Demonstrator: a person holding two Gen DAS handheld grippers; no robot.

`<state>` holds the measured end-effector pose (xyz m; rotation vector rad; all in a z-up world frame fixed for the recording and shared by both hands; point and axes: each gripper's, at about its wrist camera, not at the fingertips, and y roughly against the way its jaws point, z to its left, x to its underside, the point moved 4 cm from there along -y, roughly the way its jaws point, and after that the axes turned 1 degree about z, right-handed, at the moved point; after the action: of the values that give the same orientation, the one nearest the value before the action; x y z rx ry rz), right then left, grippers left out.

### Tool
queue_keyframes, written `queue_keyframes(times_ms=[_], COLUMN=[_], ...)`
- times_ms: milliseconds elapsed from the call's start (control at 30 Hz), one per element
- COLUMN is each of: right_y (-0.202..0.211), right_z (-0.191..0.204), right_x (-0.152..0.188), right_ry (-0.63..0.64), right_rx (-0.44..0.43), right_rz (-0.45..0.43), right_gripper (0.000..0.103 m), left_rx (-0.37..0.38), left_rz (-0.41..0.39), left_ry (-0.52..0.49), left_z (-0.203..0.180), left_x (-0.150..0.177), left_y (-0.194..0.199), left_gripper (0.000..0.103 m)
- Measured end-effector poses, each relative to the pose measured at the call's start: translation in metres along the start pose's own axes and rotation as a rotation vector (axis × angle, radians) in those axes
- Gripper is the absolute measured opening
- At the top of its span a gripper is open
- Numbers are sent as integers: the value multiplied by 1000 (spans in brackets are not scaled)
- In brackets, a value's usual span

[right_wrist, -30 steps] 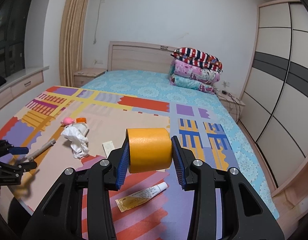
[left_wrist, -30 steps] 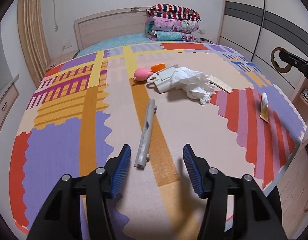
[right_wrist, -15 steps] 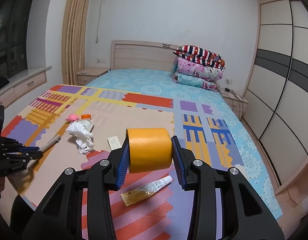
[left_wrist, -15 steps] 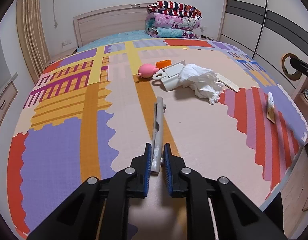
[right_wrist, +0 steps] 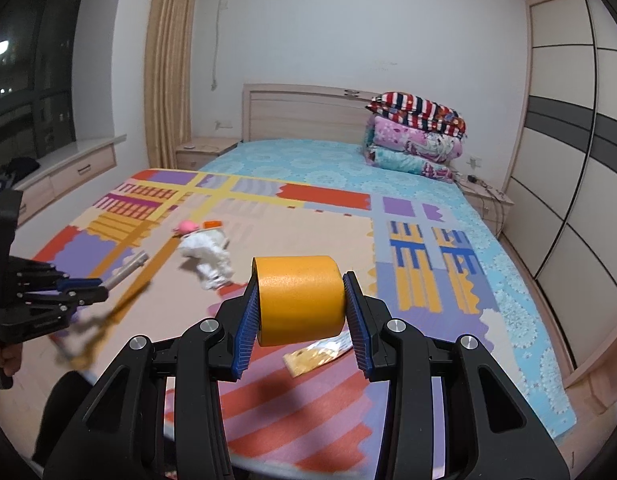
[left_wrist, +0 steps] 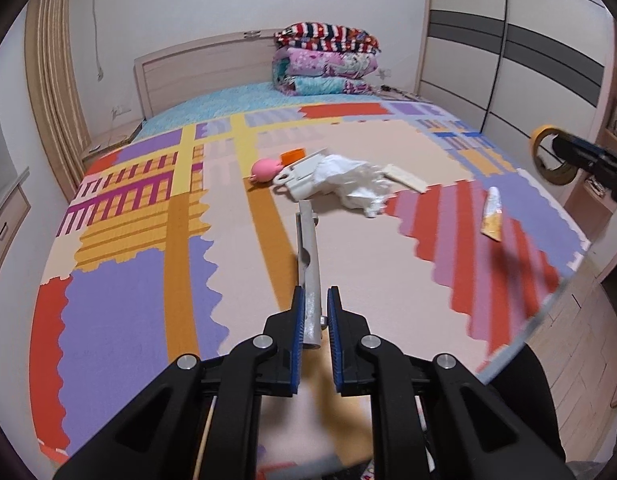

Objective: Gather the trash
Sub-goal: 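Lift the tape roll and grey strip and carry both toward the trash bin, then open both tools over the bin to drop the tape roll and strip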

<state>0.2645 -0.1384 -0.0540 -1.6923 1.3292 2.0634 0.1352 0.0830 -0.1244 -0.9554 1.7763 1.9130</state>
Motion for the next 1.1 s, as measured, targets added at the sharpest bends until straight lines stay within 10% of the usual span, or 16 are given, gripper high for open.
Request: queue_keyframes(times_ms=[567,1100], right_y=[51,20], right_z=[56,93], right_x=[58,152], right_ry=[22,9], right_rx=[-162,-282], right_rz=[70,325], right_gripper=[40,40], left_rx=[107,217], left_rz=[-30,173], left_ry=[-64,-108], left_z=[-47,-83], left_x=[49,129], left_y=[67,29], left_gripper=[11,11])
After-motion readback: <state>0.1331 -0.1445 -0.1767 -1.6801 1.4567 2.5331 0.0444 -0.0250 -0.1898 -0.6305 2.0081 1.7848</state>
